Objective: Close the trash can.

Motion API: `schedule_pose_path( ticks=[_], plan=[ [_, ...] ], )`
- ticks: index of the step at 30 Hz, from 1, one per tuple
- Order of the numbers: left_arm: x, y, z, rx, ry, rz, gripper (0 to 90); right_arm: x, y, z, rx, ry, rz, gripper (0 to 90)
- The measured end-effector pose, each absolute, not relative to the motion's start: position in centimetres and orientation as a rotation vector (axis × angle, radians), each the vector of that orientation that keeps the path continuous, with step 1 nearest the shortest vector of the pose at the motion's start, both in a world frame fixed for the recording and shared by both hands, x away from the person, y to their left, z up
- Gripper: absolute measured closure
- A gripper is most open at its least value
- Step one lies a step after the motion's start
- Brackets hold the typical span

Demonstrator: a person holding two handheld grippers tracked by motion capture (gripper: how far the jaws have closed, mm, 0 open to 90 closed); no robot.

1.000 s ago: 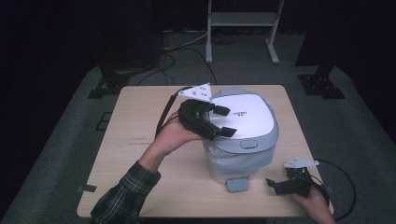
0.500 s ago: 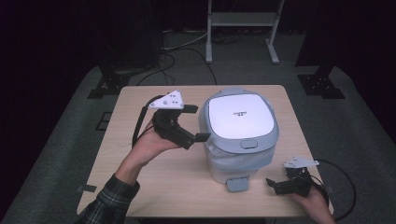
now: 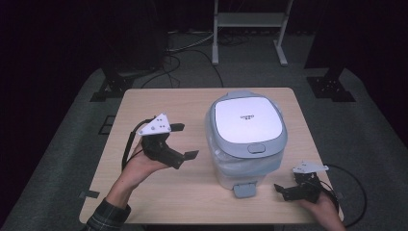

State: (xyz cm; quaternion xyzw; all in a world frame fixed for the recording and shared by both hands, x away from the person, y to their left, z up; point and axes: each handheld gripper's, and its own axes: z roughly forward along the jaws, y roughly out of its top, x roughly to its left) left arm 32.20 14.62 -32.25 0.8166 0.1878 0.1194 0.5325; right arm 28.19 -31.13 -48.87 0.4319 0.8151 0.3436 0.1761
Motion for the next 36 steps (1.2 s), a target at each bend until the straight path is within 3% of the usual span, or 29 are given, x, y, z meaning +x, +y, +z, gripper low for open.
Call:
schedule_pose_path(
  ticks=[36],
  plan=[
    [30.1, 21.3, -43.8, 2.116, 0.721, 0.369, 0.0, 28.2, -31.1, -48.9, 1.223, 2.308, 0.972, 0.1]
  ],
)
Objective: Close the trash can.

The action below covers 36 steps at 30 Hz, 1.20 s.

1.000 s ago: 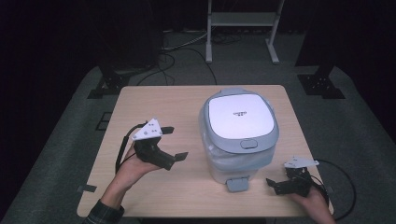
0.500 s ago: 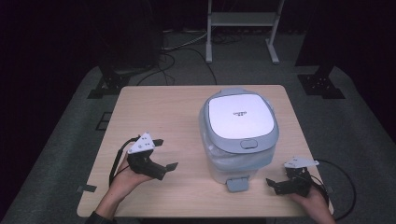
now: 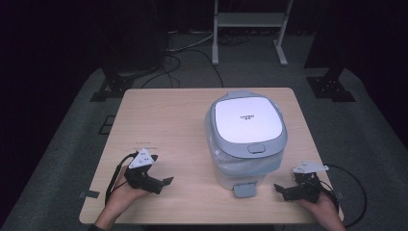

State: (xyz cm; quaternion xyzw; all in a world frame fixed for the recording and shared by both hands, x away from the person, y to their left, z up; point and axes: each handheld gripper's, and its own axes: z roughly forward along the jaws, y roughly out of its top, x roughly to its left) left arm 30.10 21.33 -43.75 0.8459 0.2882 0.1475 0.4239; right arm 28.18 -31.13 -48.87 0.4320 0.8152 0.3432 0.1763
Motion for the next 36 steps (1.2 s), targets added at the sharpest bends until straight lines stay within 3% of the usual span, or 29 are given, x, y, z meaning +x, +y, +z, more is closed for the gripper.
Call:
schedule_pose_path(
  ticks=[18, 36],
  plan=[
    [29.6, 23.4, -47.1, 2.219, 0.836, 0.348, 0.0, 28.2, -31.1, -48.9, 1.226, 2.307, 0.973, 0.1],
    [29.2, 23.9, -48.3, 2.239, 0.845, 0.363, 0.0, 28.2, -31.1, -48.9, 1.226, 2.307, 0.973, 0.1]
  ],
)
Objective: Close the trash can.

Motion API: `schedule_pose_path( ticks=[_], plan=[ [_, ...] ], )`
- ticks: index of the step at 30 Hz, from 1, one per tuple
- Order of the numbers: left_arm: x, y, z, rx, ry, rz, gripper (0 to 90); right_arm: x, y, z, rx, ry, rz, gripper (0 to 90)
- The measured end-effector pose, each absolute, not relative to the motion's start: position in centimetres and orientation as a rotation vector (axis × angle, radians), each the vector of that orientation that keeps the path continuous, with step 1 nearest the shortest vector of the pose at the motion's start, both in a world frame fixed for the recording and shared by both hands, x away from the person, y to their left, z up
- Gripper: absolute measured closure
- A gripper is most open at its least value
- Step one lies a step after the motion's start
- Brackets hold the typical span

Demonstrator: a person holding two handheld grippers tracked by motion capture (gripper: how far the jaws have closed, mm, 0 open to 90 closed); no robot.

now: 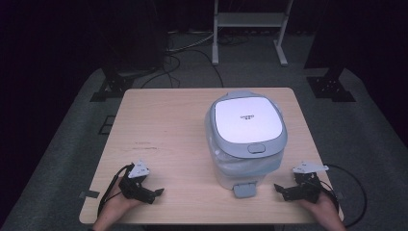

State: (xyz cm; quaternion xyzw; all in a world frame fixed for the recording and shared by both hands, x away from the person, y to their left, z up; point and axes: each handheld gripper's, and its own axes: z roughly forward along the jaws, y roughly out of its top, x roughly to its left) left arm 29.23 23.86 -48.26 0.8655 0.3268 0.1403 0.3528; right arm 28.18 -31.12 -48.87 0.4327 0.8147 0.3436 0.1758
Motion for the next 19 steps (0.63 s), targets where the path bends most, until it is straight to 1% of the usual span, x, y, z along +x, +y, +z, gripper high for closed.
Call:
schedule_pose_path(
  ticks=[19],
  plan=[
    [28.6, 25.2, -48.4, 2.226, 0.837, 0.367, 0.0, 28.2, -31.1, -48.9, 1.226, 2.307, 0.973, 0.1]
  ],
)
